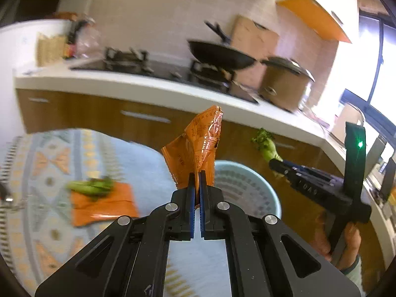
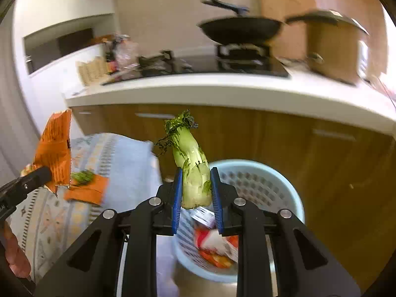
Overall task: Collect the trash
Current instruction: 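Carry the wrapper and bok choy over the blue basket and release both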
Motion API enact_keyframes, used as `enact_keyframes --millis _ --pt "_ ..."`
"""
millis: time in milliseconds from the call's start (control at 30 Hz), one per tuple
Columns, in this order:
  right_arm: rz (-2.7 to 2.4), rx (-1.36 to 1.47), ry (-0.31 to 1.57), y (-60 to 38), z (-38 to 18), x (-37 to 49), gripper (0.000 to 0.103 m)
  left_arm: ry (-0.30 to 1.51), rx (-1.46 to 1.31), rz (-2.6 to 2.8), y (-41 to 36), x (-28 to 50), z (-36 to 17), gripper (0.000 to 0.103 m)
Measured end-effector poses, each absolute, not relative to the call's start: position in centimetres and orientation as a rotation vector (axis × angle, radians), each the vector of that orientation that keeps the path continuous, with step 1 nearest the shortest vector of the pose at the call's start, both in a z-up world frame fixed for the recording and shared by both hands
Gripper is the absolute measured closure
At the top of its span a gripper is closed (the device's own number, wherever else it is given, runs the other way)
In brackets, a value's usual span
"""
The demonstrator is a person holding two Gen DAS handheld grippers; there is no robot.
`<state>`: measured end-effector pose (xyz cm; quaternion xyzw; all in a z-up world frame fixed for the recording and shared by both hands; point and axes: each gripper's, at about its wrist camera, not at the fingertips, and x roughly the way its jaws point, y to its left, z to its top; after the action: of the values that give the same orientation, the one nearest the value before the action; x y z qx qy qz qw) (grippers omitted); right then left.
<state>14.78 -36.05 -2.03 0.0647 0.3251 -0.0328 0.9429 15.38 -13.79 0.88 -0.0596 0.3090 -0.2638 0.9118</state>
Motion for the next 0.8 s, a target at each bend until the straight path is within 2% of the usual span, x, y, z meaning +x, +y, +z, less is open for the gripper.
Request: enact_keyframes --millis 167,400,500,533,567,633,800 --pt "-0.179 0.195 0.793 -39.9 -6.1 14.7 0.084 0.801 -0.111 -0.65 -18.9 17.4 -3.1 0.102" --pt "-0.232 0.288 0.889 -43.1 -9.7 14.6 0.084 0.897 -0.056 -0.675 -23.5 18.2 -6.7 0.1" --pt "-0.229 0.329 0.899 -44.0 -10.3 14.6 0.083 0.91 -0.047 -0.672 -24.2 18.5 -7.1 0.079" --pt "-0.227 0.341 0.902 -44.1 -10.5 14.6 0.081 0.906 -0.045 -0.665 -24.2 18.4 -7.0 0.065" --pt "-0.221 0.357 0.901 -44.4 -10.6 14.6 0.076 0.893 -0.045 -0.656 -24.0 18.3 -6.9 0.061" --pt "-0.222 0.365 0.896 -44.5 -10.6 14.7 0.072 0.885 -0.039 -0.644 -23.5 18.3 -6.9 0.061" --pt "-0.201 0.359 0.887 -43.8 -10.2 14.9 0.072 0.879 -0.065 -0.612 -22.0 18.6 -6.4 0.061"
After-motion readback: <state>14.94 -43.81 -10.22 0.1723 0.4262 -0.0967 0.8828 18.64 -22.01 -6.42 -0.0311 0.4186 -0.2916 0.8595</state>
